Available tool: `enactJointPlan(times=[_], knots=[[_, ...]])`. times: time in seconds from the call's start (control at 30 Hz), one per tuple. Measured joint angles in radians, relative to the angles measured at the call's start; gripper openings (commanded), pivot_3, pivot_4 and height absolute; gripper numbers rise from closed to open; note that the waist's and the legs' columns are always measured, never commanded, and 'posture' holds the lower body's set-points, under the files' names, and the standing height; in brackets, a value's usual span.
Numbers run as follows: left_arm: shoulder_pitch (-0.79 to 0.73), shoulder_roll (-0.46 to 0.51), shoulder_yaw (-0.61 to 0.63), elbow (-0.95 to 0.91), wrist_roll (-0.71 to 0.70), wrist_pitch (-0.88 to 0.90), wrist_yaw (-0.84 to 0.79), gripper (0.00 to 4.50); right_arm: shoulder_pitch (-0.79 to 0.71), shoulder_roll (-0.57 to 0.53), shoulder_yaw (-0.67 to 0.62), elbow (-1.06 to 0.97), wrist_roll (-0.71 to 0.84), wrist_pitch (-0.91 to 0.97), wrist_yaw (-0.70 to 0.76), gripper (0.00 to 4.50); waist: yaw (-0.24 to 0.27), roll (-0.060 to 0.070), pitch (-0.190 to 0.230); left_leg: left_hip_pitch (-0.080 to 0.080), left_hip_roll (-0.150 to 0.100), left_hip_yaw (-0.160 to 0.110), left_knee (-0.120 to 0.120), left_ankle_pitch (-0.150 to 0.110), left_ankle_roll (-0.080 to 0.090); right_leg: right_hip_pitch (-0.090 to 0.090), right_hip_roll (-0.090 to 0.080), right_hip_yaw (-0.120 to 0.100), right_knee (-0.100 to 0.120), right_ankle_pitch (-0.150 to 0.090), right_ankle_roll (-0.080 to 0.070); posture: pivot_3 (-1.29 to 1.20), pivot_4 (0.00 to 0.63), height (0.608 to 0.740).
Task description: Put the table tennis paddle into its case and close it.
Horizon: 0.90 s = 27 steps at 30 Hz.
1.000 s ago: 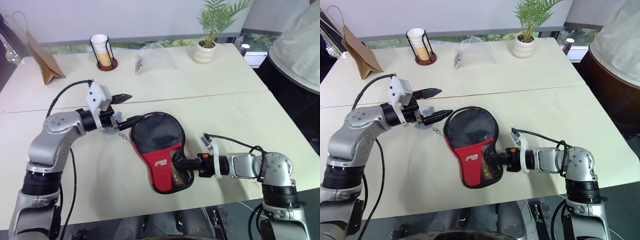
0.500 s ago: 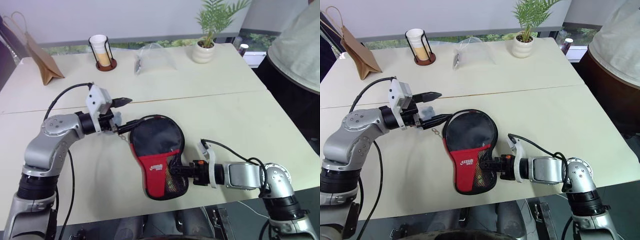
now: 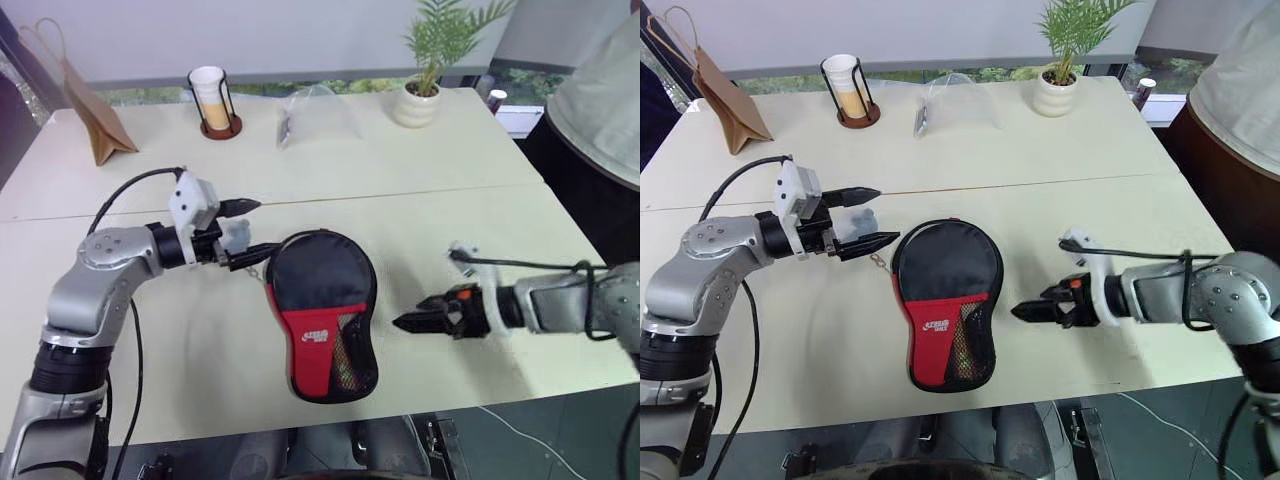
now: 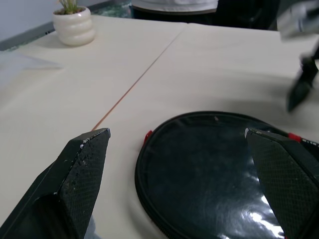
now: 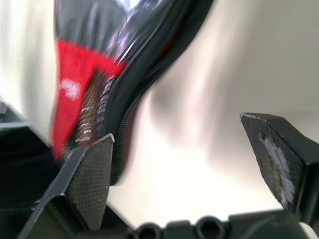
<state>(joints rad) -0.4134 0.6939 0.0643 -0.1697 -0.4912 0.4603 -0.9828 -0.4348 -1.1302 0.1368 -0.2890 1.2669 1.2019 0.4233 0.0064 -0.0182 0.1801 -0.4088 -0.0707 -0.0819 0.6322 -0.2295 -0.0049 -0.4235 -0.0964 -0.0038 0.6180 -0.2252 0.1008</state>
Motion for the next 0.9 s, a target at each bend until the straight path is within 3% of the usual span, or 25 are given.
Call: enactJointPlan(times=[0.13,0.3,0.57,0.9], knots=[[-0.012,0.033,0.003,0.059,0.03,-0.043,-0.014,4.5,-0.119,0.01,0.065,0.0,-0.32,-0.253,0.233,4.44,-0.011,0.0,0.001,0.0,0.001,0.0,-0.001,0.0,0.0,-0.001,0.0,0.0,0.0,0.001,0.001,0.0,0.15,0.74],[-0.013,0.064,0.012,0.092,0.054,-0.081,-0.018,4.5,-0.198,0.293,0.172,0.069,-0.63,-0.577,0.314,4.44,-0.019,-0.001,0.001,0.0,0.0,0.0,-0.002,0.0,-0.001,-0.002,0.0,0.001,0.0,0.002,0.003,0.0,0.15,0.74],[0.014,0.114,0.045,0.086,0.069,-0.099,-0.019,4.5,-0.255,0.611,0.299,0.324,-0.862,-0.753,0.414,4.44,-0.018,-0.001,0.002,0.0,-0.002,-0.001,-0.001,0.001,-0.002,-0.002,-0.001,0.001,0.001,0.003,0.003,0.0,0.15,0.74],[0.129,0.196,0.093,0.059,0.112,-0.137,-0.017,4.5,-0.239,0.759,0.328,0.54,-1.023,-0.856,0.498,4.44,-0.021,-0.001,0.002,0.001,-0.001,-0.001,-0.002,0.001,-0.003,-0.006,-0.001,0.001,0.009,0.003,0.002,0.0,0.15,0.74]])
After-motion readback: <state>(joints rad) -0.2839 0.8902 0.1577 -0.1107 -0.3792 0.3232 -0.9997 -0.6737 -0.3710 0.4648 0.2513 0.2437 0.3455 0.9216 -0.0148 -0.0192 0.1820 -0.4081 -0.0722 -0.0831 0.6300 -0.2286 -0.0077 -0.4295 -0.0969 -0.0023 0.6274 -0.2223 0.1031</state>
